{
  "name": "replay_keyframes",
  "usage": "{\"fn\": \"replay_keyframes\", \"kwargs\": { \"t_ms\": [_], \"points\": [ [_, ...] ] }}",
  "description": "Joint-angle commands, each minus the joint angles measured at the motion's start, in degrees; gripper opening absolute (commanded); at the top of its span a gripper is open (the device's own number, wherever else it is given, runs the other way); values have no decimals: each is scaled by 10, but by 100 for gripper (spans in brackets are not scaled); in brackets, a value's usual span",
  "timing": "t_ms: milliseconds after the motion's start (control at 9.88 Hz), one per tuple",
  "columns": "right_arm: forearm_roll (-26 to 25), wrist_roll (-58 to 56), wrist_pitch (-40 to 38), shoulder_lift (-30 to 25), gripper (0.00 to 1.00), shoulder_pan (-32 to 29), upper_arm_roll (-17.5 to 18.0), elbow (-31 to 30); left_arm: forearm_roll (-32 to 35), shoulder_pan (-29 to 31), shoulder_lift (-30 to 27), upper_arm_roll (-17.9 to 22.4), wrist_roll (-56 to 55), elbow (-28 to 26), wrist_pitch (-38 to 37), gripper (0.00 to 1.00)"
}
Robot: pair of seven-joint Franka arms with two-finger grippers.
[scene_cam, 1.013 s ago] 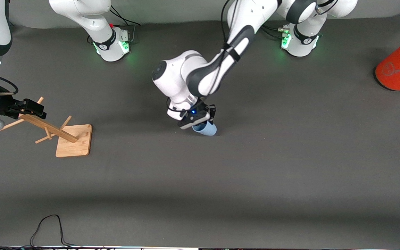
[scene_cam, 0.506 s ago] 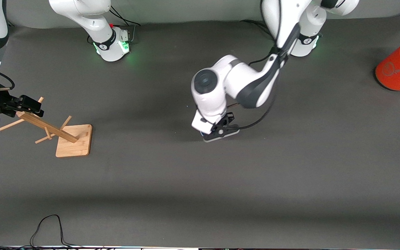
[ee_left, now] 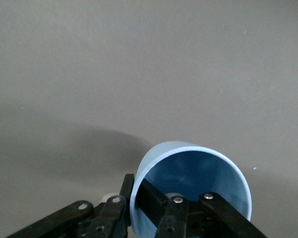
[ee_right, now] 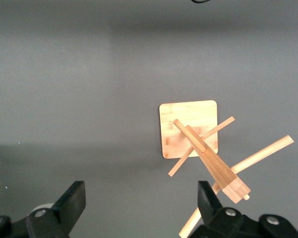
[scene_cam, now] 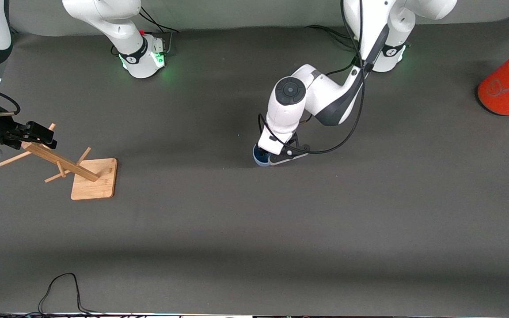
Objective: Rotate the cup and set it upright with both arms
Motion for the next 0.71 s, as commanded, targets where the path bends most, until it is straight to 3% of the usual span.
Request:
{"fn": "replay_keyframes", "kwargs": {
  "t_ms": [0,304,608],
  "points": [
    [1,-13,1,-4,100,0,1,-2,-6,-18,-11,1,-31,-34,23,0],
    [1,-13,9,-6,100,0,1,-5,-6,-19,0,1,-35,-36,36,0],
    [1,-13,15,-6,100,0,1,-6,-2,-20,11,1,-36,-35,38,45]
  ]
}}
